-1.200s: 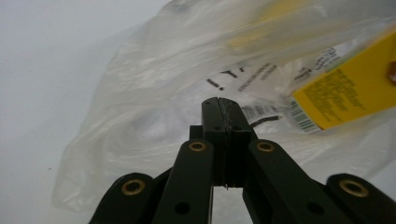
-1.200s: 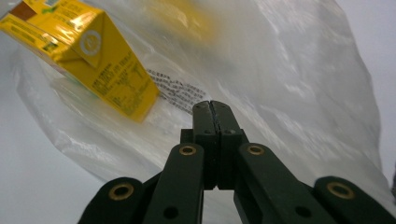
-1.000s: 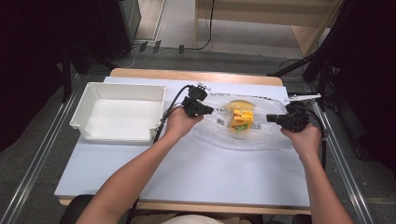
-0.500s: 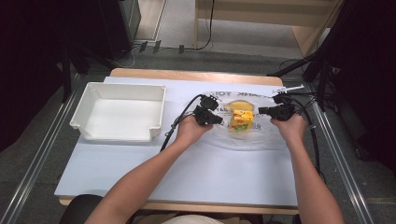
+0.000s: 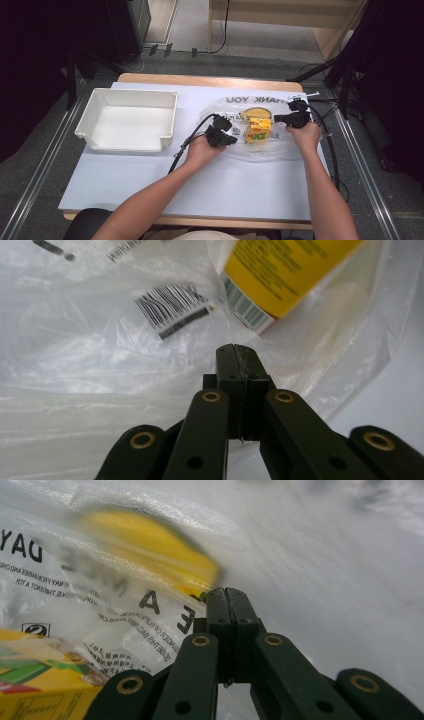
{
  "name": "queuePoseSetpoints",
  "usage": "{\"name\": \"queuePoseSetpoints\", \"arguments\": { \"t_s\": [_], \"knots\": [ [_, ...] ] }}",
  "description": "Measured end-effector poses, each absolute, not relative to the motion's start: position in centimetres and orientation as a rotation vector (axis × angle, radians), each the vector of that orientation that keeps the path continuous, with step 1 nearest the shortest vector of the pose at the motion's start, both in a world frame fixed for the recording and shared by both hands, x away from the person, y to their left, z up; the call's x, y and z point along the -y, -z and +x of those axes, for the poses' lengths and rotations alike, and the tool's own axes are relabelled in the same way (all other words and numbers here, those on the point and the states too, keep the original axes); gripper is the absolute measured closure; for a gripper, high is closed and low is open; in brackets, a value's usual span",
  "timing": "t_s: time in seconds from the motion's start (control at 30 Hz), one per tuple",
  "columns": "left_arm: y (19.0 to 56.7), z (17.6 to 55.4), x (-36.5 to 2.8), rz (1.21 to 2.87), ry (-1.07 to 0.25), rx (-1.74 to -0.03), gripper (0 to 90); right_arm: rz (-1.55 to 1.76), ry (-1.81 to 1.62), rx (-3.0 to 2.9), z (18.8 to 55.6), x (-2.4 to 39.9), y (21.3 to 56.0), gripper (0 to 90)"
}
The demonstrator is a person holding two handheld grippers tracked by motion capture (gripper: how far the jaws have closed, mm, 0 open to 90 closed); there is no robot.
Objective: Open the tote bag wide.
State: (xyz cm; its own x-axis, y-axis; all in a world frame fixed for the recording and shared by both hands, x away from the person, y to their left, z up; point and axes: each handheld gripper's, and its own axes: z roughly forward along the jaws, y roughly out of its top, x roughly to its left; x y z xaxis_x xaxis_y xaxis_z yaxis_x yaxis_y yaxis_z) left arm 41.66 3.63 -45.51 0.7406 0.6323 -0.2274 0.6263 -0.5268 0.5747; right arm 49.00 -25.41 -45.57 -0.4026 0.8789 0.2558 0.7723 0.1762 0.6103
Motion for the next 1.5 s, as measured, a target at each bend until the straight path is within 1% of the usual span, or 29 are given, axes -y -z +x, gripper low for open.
{"name": "queuePoseSetpoints", "arguments": {
  "t_s": [0.53, 0.9, 1.13, 1.4, 1.5],
  "knots": [
    [46.5, 39.5, -4.1, 2.289, 0.016, -0.901, 90.0, 1.689, -1.001, -2.272, 50.1, 25.6, 46.8, 90.0],
    [46.6, 39.0, -4.3, 2.279, 0.014, -0.888, 90.0, 1.706, -1.009, -2.260, 50.4, 25.5, 47.2, 90.0],
    [46.6, 38.3, -4.3, 2.284, 0.046, -0.877, 90.0, 1.702, -1.005, -2.253, 50.5, 25.4, 47.2, 90.0],
    [46.6, 36.6, -5.3, 2.300, 0.078, -0.839, 90.0, 1.711, -0.982, -2.246, 50.7, 25.5, 47.1, 90.0],
    [46.5, 36.0, -5.6, 2.315, 0.096, -0.826, 90.0, 1.707, -0.921, -2.201, 50.9, 25.6, 47.0, 90.0]
  ]
}}
